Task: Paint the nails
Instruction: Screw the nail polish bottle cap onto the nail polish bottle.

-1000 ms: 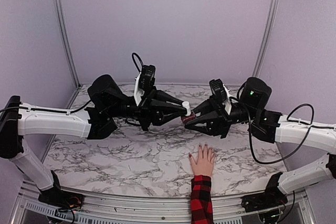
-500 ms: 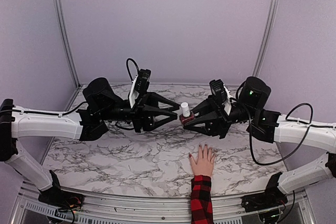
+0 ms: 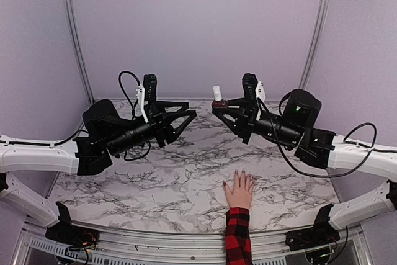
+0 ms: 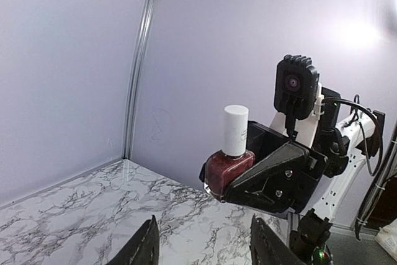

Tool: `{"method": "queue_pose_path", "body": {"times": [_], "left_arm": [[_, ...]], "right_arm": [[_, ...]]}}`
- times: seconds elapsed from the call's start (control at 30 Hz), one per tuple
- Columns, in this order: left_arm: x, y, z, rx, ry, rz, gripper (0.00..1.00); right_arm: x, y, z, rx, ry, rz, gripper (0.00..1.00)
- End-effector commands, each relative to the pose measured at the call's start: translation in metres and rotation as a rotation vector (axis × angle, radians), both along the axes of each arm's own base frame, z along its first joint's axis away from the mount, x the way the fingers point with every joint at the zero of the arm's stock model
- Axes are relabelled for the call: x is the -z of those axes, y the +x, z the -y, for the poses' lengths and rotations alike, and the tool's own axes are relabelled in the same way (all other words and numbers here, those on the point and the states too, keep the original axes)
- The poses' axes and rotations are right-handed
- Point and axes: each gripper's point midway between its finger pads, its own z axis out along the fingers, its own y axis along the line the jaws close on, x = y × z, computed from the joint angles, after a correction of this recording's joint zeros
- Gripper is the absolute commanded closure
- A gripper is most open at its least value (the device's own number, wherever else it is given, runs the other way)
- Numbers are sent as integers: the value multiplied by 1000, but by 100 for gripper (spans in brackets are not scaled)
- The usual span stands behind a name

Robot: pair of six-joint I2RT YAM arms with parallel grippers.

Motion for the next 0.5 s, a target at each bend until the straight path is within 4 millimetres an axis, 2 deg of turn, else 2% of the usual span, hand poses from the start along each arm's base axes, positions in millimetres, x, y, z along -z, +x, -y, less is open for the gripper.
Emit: {"method": "queue_pose_path", "body": {"times": [0.0,0.23,0.47], "left_arm": [[-14,20,2,-157,-26,-22,50],[-15,31,24,-162,-58,-97,51],[-10,43,32,-194,-74,-150,55]], "right_arm": [[-6,27,7,250,-28,30,100],[9,39,6,387,-96,34,100],[15,38,2,393,-111,38,100]]}}
